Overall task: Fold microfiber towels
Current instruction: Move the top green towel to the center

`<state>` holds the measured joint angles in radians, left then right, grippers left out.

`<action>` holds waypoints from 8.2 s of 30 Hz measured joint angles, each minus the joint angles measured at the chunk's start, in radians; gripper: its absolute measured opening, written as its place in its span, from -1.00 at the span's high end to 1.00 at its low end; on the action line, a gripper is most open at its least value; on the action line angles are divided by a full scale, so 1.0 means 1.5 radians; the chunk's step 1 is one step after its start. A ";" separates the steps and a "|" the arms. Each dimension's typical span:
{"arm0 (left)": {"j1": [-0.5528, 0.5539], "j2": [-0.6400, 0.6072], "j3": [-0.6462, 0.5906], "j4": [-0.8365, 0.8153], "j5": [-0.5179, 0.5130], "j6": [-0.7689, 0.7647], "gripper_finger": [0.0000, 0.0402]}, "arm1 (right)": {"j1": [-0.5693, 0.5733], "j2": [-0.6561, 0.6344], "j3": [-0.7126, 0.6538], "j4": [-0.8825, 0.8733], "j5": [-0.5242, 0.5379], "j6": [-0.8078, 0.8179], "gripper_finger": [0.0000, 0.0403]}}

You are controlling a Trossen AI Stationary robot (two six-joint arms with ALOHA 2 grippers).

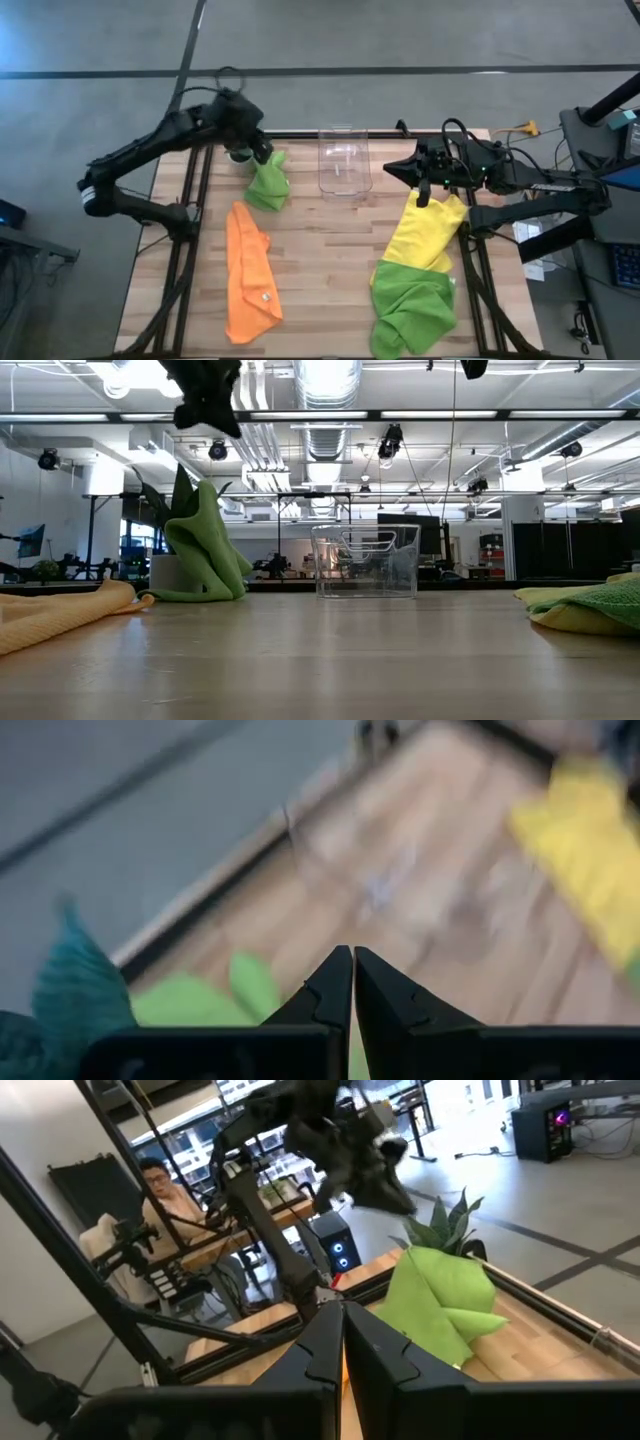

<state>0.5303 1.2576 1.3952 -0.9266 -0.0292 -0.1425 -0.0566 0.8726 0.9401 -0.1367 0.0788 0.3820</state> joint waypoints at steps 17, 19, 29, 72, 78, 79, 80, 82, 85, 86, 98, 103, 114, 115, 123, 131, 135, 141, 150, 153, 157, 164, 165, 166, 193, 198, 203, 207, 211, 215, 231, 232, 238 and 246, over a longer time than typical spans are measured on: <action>0.007 0.263 0.357 -0.400 0.016 0.321 0.42 | 0.000 0.001 0.000 0.015 0.000 0.026 0.96; 0.011 0.293 0.393 -0.427 0.016 0.344 0.25 | 0.000 0.001 0.000 0.024 0.000 0.028 0.96; 0.057 0.410 0.459 -0.429 0.024 0.327 0.00 | 0.001 0.001 0.000 0.040 0.000 0.050 0.96; 0.057 0.348 0.188 -0.430 0.081 0.226 0.35 | 0.017 0.017 0.001 0.044 0.001 0.046 0.96; 0.046 0.348 0.177 -0.430 0.081 0.240 0.94 | 0.017 0.017 0.001 0.045 0.001 0.047 0.96; 0.045 0.348 0.176 -0.430 0.081 0.240 0.95 | 0.017 0.017 0.001 0.045 0.001 0.047 0.96; 0.043 0.348 0.176 -0.430 0.081 0.240 0.96 | 0.017 0.017 0.001 0.045 0.001 0.047 0.96; 0.041 0.342 0.178 -0.429 0.080 0.240 0.97 | 0.017 0.017 0.001 0.045 0.001 0.047 0.96; 0.033 0.329 0.186 -0.429 0.080 0.240 0.99 | 0.017 0.017 0.001 0.045 0.001 0.047 0.96; 0.032 0.324 0.188 -0.430 0.082 0.240 0.99 | 0.017 0.017 0.001 0.045 0.001 0.047 0.96; 0.019 0.249 0.266 -0.371 0.239 0.229 1.00 | 0.018 0.018 0.001 0.046 0.001 0.044 0.96; -0.004 0.202 0.270 -0.252 0.286 0.172 1.00 | 0.018 0.018 0.000 0.046 0.001 0.043 0.96; -0.173 0.099 0.230 -0.033 0.328 0.064 1.00 | 0.017 0.018 0.000 0.044 0.001 0.042 0.96; -0.193 0.098 0.228 -0.029 0.328 0.044 1.00 | 0.017 0.018 0.000 0.044 0.001 0.040 0.96; -0.328 0.114 0.222 0.007 0.337 -0.039 1.00 | 0.018 0.018 0.000 0.043 0.001 0.012 0.96; -0.306 0.166 0.228 0.018 0.202 0.064 1.00 | 0.017 0.018 0.000 0.039 0.001 0.007 0.96; -0.294 0.196 0.268 0.017 0.139 0.093 1.00 | 0.017 0.018 0.000 0.038 0.000 0.017 0.96; -0.403 0.238 0.282 -0.002 0.061 0.168 1.00 | 0.018 0.018 0.000 0.018 0.000 0.025 0.96; -0.474 0.352 0.186 0.008 0.252 0.080 1.00 | 0.018 0.018 -0.007 -0.006 0.000 0.052 0.96; -0.455 0.350 0.187 0.003 0.280 0.068 1.00 | 0.018 0.022 -0.010 -0.006 0.000 0.061 0.96; -0.459 0.347 0.186 0.002 0.300 0.081 0.90 | 0.018 0.035 -0.010 -0.006 0.000 0.080 0.96; -0.440 0.329 0.186 0.005 0.295 0.084 0.63 | 0.027 0.064 -0.010 -0.005 -0.003 0.095 0.96; -0.438 0.327 0.186 0.003 0.296 0.084 0.61 | 0.029 0.067 -0.010 -0.006 -0.003 0.095 0.96; -0.435 0.324 0.186 0.001 0.296 0.083 0.60 | 0.033 0.071 -0.010 -0.005 -0.003 0.095 0.96; -0.388 -0.390 -0.571 0.864 -0.147 -0.200 0.59 | 0.086 0.010 -0.087 0.087 0.068 0.047 0.96; -0.388 -0.494 -0.680 0.948 -0.215 -0.215 0.59 | 0.076 -0.059 -0.203 0.341 0.068 0.045 0.96; -0.388 -0.558 -0.743 0.943 -0.243 -0.215 0.59 | 0.060 -0.180 -0.325 0.457 0.116 0.077 0.96; -0.389 -0.608 -0.784 0.945 -0.243 -0.215 0.59 | 0.059 -0.266 -0.382 0.436 0.153 0.152 0.96; -0.389 -0.648 -0.817 0.940 -0.243 -0.215 0.59 | 0.059 -0.330 -0.422 0.435 0.153 0.234 0.96; -0.389 -0.679 -0.839 0.945 -0.242 -0.215 0.59 | 0.059 -0.372 -0.449 0.435 0.153 0.229 0.96; -0.390 -0.493 -0.776 1.379 -0.203 -0.173 0.59 | 0.059 -0.392 -0.498 0.427 0.153 0.200 0.96; -0.389 -0.462 -0.754 1.411 -0.211 -0.137 0.59 | 0.059 -0.392 -0.499 0.426 0.153 0.200 0.96; -0.389 -0.323 -0.595 1.476 -0.214 0.066 0.59 | 0.059 -0.392 -0.499 0.425 0.153 0.199 0.96; -0.389 -0.177 -0.436 1.475 -0.216 0.062 0.59 | 0.059 -0.392 -0.499 0.425 0.153 0.199 0.96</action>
<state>-0.0525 0.9927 0.7406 1.2853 -0.3534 -0.0488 0.0319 0.2847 0.1921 0.5014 0.3084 0.6807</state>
